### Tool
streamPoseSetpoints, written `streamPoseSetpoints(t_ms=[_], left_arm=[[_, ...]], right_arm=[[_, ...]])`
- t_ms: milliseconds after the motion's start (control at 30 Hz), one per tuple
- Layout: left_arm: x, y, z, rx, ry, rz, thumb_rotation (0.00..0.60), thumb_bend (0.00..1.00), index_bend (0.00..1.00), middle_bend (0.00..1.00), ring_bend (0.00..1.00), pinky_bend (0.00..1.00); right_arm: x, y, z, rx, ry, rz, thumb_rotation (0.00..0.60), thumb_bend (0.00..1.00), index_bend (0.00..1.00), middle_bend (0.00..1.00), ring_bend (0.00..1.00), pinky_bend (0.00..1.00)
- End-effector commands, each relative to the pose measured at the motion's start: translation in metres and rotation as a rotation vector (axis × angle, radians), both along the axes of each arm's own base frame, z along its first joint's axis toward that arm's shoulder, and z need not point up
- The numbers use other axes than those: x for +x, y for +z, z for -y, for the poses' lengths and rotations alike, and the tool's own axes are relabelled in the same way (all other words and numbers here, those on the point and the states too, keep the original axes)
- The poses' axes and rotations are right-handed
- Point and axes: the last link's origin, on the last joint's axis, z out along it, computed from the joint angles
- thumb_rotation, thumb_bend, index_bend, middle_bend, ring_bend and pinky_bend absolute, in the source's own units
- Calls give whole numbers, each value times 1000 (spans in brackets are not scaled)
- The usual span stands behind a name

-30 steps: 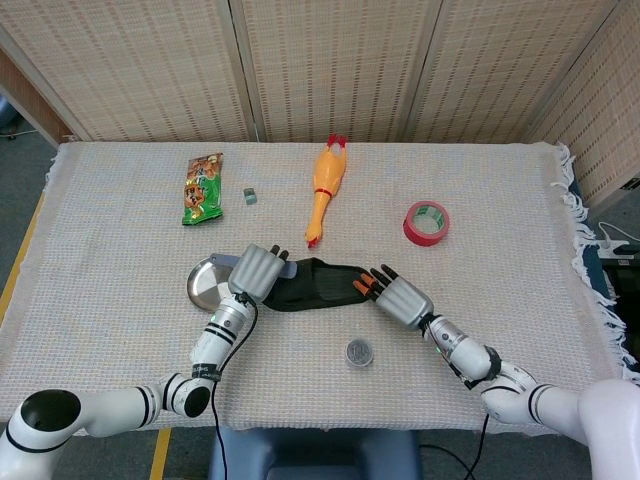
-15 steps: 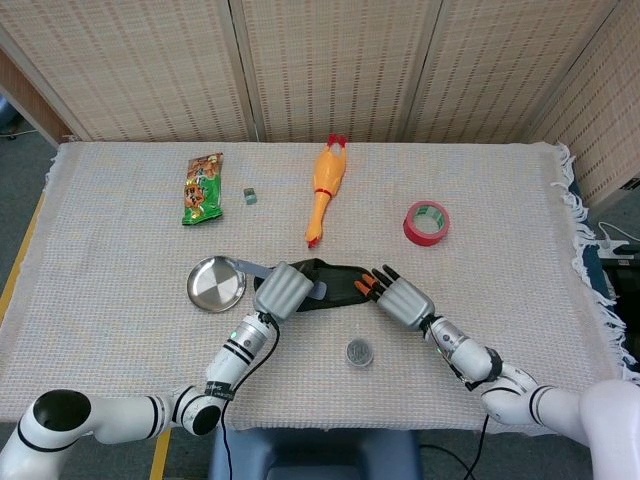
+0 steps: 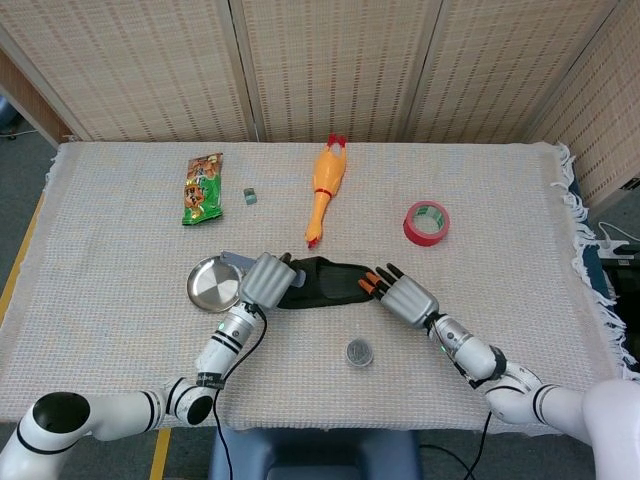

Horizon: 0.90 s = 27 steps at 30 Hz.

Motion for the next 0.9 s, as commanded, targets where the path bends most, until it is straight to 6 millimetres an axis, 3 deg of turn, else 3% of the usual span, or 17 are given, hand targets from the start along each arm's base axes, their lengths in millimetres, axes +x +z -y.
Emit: streamPoseSetpoints(t_ms=[33, 200, 400, 467, 533, 600, 767, 900], left_arm=[[-6, 3, -2, 7, 10, -14, 600, 445, 684, 784, 700, 1000], [-7, 14, 0, 26, -7, -16, 600, 444, 687, 788, 700, 1000], [-20, 36, 9, 54, -6, -42, 600, 445, 692, 794, 701, 1000], [-29, 43, 12, 58, 13, -52, 600, 445, 691, 794, 701, 1000], [-39, 50, 14, 65, 35, -59, 600, 445, 691, 793, 700, 1000], [-53, 57, 17, 84, 56, -81, 600, 444, 691, 793, 700, 1000], [-83, 66, 22, 110, 127, -158, 600, 444, 691, 793, 701, 1000], [-102, 65, 20, 125, 176, -231, 600, 444, 691, 794, 701, 1000]], right_arm=[[1, 1, 0, -3, 5, 5, 600, 720, 76, 46, 0, 95], [7, 9, 1, -19, 11, 58, 600, 721, 35, 46, 0, 95], [11, 42, -3, -51, 40, 165, 600, 718, 0, 37, 0, 93], [13, 57, -6, -60, 28, 232, 600, 663, 0, 31, 0, 86], [17, 73, -9, -77, 24, 303, 600, 501, 0, 24, 0, 79], [23, 93, -12, -105, 25, 393, 600, 420, 0, 20, 0, 77], [36, 130, -18, -159, 30, 508, 600, 405, 0, 5, 0, 65], [41, 138, -25, -156, 25, 513, 600, 403, 0, 0, 0, 51]])
